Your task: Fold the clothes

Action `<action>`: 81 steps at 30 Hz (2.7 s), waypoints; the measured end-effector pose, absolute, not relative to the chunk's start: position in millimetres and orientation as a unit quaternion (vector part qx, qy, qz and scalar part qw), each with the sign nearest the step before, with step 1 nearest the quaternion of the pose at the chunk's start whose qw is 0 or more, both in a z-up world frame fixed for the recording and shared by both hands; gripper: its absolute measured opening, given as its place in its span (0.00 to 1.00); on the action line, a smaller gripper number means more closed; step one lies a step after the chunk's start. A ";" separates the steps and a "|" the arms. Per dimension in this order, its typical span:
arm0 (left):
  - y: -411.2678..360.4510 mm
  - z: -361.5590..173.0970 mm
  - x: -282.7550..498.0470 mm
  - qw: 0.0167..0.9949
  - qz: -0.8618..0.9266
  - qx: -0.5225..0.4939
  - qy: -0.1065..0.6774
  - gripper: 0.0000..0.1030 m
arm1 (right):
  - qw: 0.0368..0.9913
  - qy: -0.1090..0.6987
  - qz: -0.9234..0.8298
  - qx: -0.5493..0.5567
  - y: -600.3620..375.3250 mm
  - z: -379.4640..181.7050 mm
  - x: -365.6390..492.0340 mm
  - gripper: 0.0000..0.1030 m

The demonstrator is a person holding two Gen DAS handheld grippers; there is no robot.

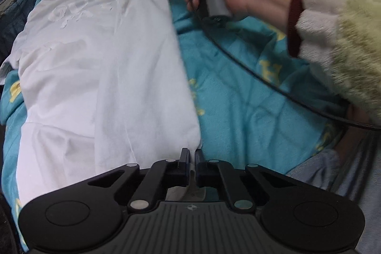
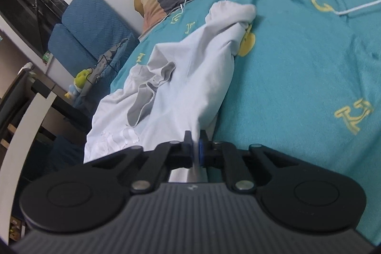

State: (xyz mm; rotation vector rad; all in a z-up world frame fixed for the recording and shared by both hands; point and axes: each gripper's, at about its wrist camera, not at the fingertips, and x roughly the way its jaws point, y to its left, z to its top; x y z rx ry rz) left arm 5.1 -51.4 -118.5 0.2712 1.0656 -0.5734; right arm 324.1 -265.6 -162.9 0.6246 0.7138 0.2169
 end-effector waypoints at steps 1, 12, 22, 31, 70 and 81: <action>-53.3 -112.8 0.6 0.815 -0.279 0.125 0.492 0.04 | 0.886 0.342 0.102 0.295 -267.2 -159.1 323.9 0.06; -90.5 -97.0 -21.8 0.807 -0.335 0.071 0.480 0.04 | 0.906 0.348 0.071 0.233 -293.5 -126.2 312.0 0.05; -72.0 -115.9 0.3 0.797 -0.323 0.034 0.510 0.37 | 0.905 0.360 0.067 0.219 -293.7 -152.3 307.4 0.08; -19.1 -65.3 5.1 0.846 -0.284 -0.008 0.451 0.71 | 0.921 0.337 0.066 0.186 -286.6 -109.3 257.3 0.61; 107.3 -32.3 118.1 0.910 -0.083 -0.133 0.383 1.00 | 0.954 0.262 0.098 0.103 -198.6 -35.4 34.4 0.82; 158.3 -66.5 224.3 0.908 -0.020 -0.218 0.358 1.00 | 0.946 0.288 0.081 0.125 -206.9 -52.7 52.9 0.82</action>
